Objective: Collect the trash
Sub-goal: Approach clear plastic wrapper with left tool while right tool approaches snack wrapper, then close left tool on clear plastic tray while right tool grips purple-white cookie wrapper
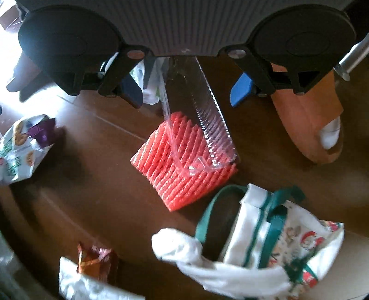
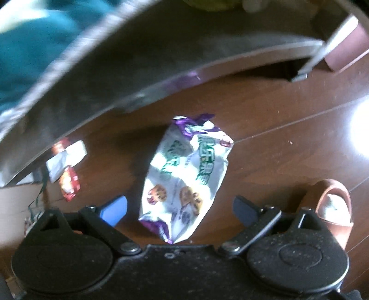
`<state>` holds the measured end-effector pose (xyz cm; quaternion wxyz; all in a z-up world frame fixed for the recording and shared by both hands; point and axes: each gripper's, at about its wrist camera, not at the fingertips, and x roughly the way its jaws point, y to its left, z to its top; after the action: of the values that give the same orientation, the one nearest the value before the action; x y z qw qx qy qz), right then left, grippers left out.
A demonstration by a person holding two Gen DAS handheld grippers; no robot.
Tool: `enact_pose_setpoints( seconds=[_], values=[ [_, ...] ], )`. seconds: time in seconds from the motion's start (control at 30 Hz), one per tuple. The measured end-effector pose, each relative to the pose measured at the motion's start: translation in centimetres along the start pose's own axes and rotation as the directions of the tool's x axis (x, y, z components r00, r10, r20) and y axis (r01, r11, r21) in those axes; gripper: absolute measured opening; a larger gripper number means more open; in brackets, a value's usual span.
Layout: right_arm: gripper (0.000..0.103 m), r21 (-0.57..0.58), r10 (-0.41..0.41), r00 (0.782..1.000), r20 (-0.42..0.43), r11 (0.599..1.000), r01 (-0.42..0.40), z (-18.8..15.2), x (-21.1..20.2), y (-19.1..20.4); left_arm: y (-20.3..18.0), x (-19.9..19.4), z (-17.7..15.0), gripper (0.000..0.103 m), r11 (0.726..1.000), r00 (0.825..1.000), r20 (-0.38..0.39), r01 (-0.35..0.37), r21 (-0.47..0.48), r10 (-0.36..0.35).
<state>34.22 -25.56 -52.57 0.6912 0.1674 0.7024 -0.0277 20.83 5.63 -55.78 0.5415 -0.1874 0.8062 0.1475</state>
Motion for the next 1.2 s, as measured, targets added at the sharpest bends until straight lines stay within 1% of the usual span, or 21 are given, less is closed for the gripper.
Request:
enact_pose_setpoints(
  seconds=[0.1, 0.2, 0.27, 0.3, 0.33, 0.4, 0.43, 0.47, 0.5, 0.53, 0.57, 0.6, 0.63, 0.7, 0.73, 0.87, 0.97, 1.1, 1.2],
  values=[
    [0.094, 0.014, -0.014, 1.0, -0.014, 1.0, 0.014, 0.4, 1.8, -0.6, 0.2, 1.3, 0.1, 0.083, 1.0, 1.0, -0.017, -0.004, -0.001, 0.004],
    [0.087, 0.027, -0.015, 0.999, -0.034, 0.999, 0.016, 0.6, 3.3, -1.3, 0.5, 2.3, 0.1, 0.082, 1.0, 1.0, -0.024, -0.013, -0.002, 0.013],
    [0.081, 0.036, -0.01, 0.999, -0.049, 0.999, 0.012, 0.7, 4.0, -1.6, 0.6, 2.8, 0.0, 0.082, 1.0, 1.0, -0.028, -0.008, -0.003, 0.008],
    [0.079, 0.038, -0.008, 0.998, -0.055, 0.999, 0.01, 0.7, 4.3, -1.7, 0.7, 3.0, 0.0, 0.077, 1.0, 1.0, -0.03, -0.004, 0.0, 0.004],
    [0.076, 0.041, -0.008, 0.998, -0.058, 0.999, 0.011, 0.7, 4.6, -1.8, 0.6, 3.3, -0.1, 0.074, 1.0, 0.999, -0.034, -0.003, 0.004, 0.003],
    [0.068, 0.043, -0.002, 0.998, -0.061, 0.999, 0.005, 0.7, 4.9, -1.9, 0.4, 3.5, -0.1, 0.063, 1.0, 0.999, -0.037, 0.002, 0.014, -0.002],
    [0.058, 0.043, 0.0, 0.998, -0.061, 0.999, 0.002, 0.7, 5.0, -2.0, 0.1, 3.7, 0.0, 0.06, 1.0, 0.999, -0.037, -0.001, 0.017, 0.001],
    [0.053, 0.042, -0.002, 0.998, -0.061, 0.999, 0.004, 0.7, 5.0, -1.9, 0.0, 3.8, -0.1, 0.058, 1.0, 0.999, -0.033, -0.006, 0.019, 0.007],
    [0.051, 0.041, -0.005, 0.998, -0.062, 0.999, 0.007, 0.8, 5.1, -1.9, -0.1, 3.8, -0.1, 0.055, 1.0, 1.0, -0.029, -0.007, 0.022, 0.008],
    [0.043, 0.043, -0.008, 0.998, -0.067, 0.999, 0.01, 0.8, 5.2, -1.9, -0.1, 3.8, -0.1, 0.053, 1.0, 1.0, -0.024, -0.007, 0.025, 0.007],
    [0.031, 0.04, -0.013, 0.997, -0.071, 0.999, 0.016, 0.7, 5.3, -1.7, -0.4, 3.7, -0.2, 0.051, 1.0, 1.0, -0.018, -0.006, 0.028, 0.006],
    [0.025, 0.032, -0.019, 0.997, -0.071, 0.999, 0.022, 0.7, 5.4, -1.6, -0.5, 3.6, -0.3, 0.046, 0.999, 1.0, -0.013, -0.003, 0.034, 0.004],
    [0.019, 0.031, -0.023, 0.997, -0.073, 0.999, 0.026, 0.8, 5.5, -1.5, -0.6, 3.5, -0.4, 0.044, 0.999, 1.0, -0.007, -0.007, 0.042, 0.007],
    [0.002, 0.03, -0.026, 0.997, -0.067, 0.999, 0.028, 0.8, 5.3, -1.3, -1.0, 3.1, -0.5, 0.042, 0.998, 1.0, 0.008, -0.014, 0.058, 0.014],
    [0.0, 0.028, -0.031, 0.998, -0.057, 0.999, 0.032, 0.8, 5.1, -1.2, -1.0, 3.0, -0.5, 0.04, 0.998, 1.0, 0.019, -0.016, 0.065, 0.015],
    [0.0, 0.017, -0.039, 0.999, -0.009, 0.999, 0.039, 0.3, 3.7, -0.5, -1.3, 2.3, -0.7, 0.039, 0.997, 0.999, 0.031, -0.019, 0.079, 0.017],
    [0.0, 0.017, -0.046, 0.999, 0.007, 0.999, 0.046, 0.0, 2.6, -0.1, -1.5, 1.5, -1.1, 0.039, 0.996, 0.999, 0.033, -0.022, 0.089, 0.019],
    [0.0, 0.016, -0.051, 0.998, 0.02, 0.999, 0.051, -0.9, 1.1, 0.7, -1.4, -0.8, -1.6, 0.039, 0.995, 0.999, 0.047, -0.011, 0.097, 0.006],
    [0.0, -0.002, -0.055, 0.998, 0.032, 0.998, 0.055, -1.9, -0.4, 1.7, -1.4, -2.7, -1.6, 0.039, 0.993, 0.998, 0.069, -0.007, 0.12, -0.001]
  ],
)
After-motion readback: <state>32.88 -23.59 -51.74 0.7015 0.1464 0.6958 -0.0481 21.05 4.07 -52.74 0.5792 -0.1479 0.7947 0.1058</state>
